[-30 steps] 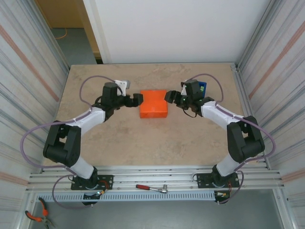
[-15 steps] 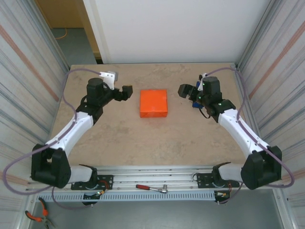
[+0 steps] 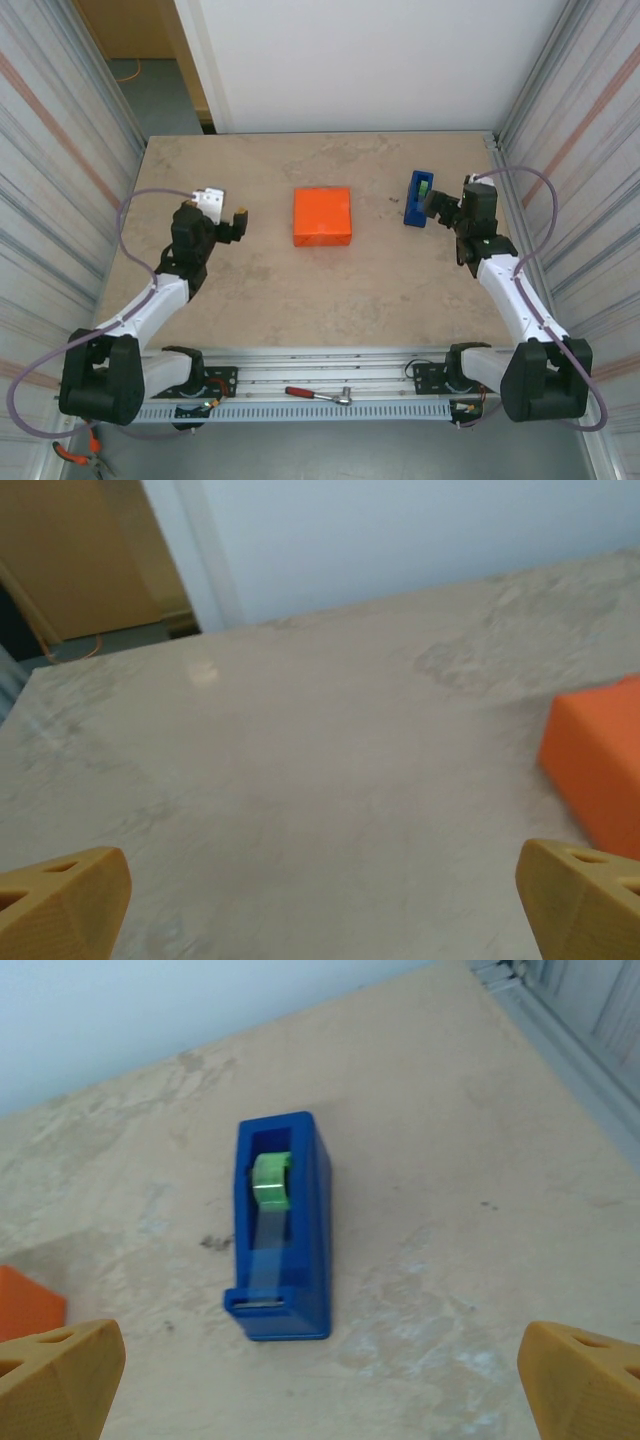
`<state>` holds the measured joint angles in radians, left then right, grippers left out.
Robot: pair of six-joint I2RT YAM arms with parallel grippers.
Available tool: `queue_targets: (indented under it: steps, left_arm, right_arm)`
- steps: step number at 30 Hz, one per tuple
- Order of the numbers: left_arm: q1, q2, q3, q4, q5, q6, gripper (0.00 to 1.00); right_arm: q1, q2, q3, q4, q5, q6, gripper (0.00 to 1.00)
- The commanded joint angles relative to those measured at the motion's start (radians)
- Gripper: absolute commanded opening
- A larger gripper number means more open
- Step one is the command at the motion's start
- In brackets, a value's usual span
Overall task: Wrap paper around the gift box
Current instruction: Reset both arms
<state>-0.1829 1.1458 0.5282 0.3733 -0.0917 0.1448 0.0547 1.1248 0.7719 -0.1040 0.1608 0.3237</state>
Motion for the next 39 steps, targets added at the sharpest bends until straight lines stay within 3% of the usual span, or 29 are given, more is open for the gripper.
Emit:
queue_targets:
  steps: [1, 8, 12, 13, 16, 21, 26, 27, 39]
  left_arm:
    - [0.024, -0.024, -0.072, 0.087, -0.027, 0.068, 0.99]
    - [0.045, 0.081, -0.169, 0.215, -0.033, 0.048, 0.99]
    - [0.083, 0.158, -0.170, 0.311, 0.020, 0.046, 0.99]
    - [0.091, 0.167, -0.141, 0.261, 0.027, 0.032, 0.99]
    - [0.127, 0.198, -0.124, 0.278, 0.114, -0.021, 0.99]
    - [0.142, 0.277, -0.169, 0.438, 0.246, 0.004, 0.99]
    - [0.217, 0.377, -0.168, 0.548, 0.469, -0.001, 0.99]
    - [0.227, 0.368, -0.144, 0.477, 0.486, -0.007, 0.99]
    - [0.234, 0.369, -0.134, 0.454, 0.472, -0.018, 0.99]
  right_arm:
    - [-0.024, -0.003, -0.041, 0.123, 0.065, -0.098, 0.99]
    - [-0.033, 0.009, -0.223, 0.362, 0.104, -0.097, 0.99]
    - [-0.032, 0.063, -0.253, 0.365, 0.092, -0.103, 0.99]
    - [-0.033, 0.079, -0.258, 0.368, 0.095, -0.104, 0.99]
    - [-0.033, 0.127, -0.292, 0.408, 0.098, -0.120, 0.99]
    - [-0.032, 0.172, -0.318, 0.455, 0.069, -0.136, 0.99]
    - [-0.030, 0.180, -0.345, 0.558, 0.011, -0.174, 0.99]
    - [-0.030, 0.181, -0.351, 0.584, 0.007, -0.181, 0.99]
    - [-0.045, 0.285, -0.285, 0.622, -0.024, -0.219, 0.99]
